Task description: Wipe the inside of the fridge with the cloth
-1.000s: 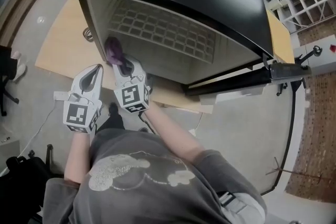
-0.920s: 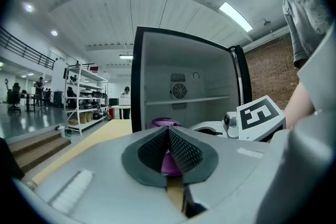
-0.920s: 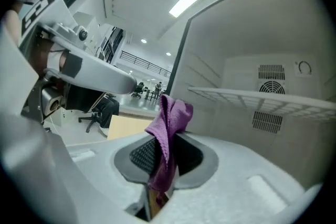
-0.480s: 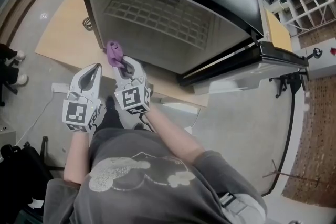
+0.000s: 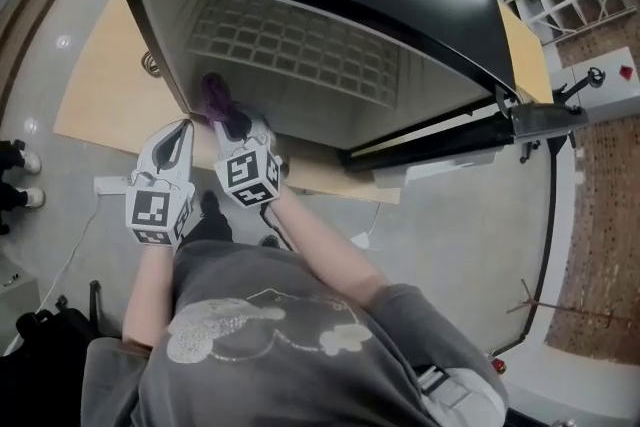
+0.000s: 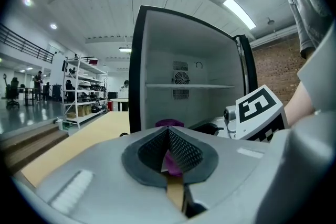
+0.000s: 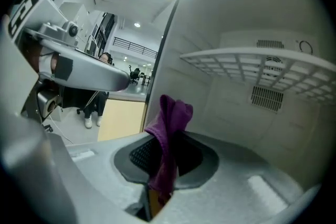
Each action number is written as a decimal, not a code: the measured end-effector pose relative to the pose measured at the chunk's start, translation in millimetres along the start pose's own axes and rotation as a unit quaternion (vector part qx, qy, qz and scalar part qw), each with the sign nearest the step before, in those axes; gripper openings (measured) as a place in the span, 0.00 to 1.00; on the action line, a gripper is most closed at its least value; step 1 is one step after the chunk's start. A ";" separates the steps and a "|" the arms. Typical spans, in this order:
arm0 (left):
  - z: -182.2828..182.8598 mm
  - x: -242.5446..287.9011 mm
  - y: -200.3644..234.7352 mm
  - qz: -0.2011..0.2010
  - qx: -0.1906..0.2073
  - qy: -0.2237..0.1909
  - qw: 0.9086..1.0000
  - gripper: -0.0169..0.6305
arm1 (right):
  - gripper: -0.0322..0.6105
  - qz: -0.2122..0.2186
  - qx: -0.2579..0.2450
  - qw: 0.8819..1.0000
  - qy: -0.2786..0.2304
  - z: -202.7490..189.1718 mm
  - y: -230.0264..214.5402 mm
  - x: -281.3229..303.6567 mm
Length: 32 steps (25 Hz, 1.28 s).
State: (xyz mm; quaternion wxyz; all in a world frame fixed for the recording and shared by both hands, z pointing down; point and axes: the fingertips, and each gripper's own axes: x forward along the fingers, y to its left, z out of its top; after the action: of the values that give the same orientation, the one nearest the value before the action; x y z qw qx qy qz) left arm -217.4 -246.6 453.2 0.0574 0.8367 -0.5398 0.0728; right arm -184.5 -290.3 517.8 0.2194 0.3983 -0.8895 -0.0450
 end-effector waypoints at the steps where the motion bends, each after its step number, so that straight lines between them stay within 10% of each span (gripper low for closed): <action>1: -0.9 5.0 4.3 -0.004 -0.002 0.001 1.000 0.05 | 0.12 -0.001 0.000 1.000 0.008 -1.7 -2.8 8.4; 18: -10.4 62.6 -23.5 -0.111 0.001 0.028 0.993 0.05 | 0.12 -0.114 0.047 0.983 0.136 -49.6 -88.8 27.9; 32: -0.1 86.4 -90.2 -0.176 0.009 0.021 0.984 0.05 | 0.12 -0.252 0.092 0.938 0.217 -113.3 -163.3 -73.0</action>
State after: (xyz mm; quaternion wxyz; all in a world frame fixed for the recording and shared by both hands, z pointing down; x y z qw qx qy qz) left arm -100.1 -286.8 467.6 0.0727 0.9175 -0.3820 0.0840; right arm 19.0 -337.2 552.3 0.3511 0.6283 -0.6907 0.0708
